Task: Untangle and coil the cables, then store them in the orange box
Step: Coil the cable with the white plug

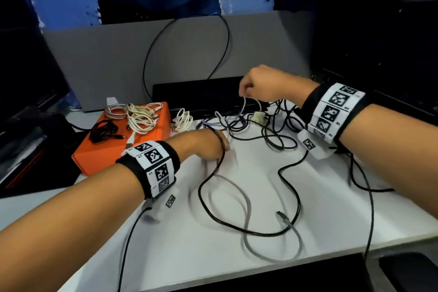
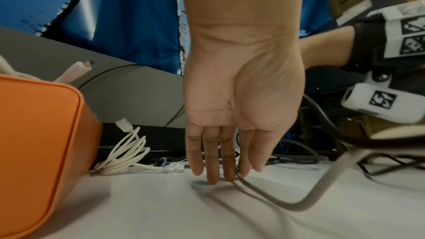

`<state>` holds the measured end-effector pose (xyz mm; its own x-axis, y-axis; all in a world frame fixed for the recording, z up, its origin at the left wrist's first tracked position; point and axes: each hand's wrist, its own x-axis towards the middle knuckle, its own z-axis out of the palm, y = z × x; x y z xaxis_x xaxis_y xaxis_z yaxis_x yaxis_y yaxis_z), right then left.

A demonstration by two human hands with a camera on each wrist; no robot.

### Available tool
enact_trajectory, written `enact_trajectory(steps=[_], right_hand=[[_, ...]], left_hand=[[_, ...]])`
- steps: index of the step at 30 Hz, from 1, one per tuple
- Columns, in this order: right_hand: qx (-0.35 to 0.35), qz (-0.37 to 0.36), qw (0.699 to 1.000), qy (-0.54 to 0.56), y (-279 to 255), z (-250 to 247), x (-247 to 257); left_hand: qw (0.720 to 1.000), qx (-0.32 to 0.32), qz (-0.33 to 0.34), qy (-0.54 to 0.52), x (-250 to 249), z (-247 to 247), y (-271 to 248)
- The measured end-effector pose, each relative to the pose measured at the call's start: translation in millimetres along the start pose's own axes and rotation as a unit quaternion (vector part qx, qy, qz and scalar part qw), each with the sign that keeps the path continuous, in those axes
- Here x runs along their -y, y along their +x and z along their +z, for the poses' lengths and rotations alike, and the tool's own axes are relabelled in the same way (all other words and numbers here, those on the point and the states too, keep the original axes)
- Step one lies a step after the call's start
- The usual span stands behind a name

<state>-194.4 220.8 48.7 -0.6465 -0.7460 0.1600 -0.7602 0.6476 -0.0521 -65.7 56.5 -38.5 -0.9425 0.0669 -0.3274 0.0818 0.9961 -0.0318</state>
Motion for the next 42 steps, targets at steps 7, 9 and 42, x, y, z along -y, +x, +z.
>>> enact_trajectory(steps=[7, 9, 42], right_hand=[[0.116, -0.005, 0.987, -0.115, 41, 48, -7], [0.165, 0.006, 0.974, -0.154, 47, 65, -10], [-0.161, 0.015, 0.825, 0.541, -38, -114, 49]], left_hand=[[0.999, 0.0, 0.026, 0.033, 5, 1, -4], [0.999, -0.007, 0.041, -0.005, 10, 2, -7], [0.754, -0.328, 0.176, -0.542, -17, -85, -76]])
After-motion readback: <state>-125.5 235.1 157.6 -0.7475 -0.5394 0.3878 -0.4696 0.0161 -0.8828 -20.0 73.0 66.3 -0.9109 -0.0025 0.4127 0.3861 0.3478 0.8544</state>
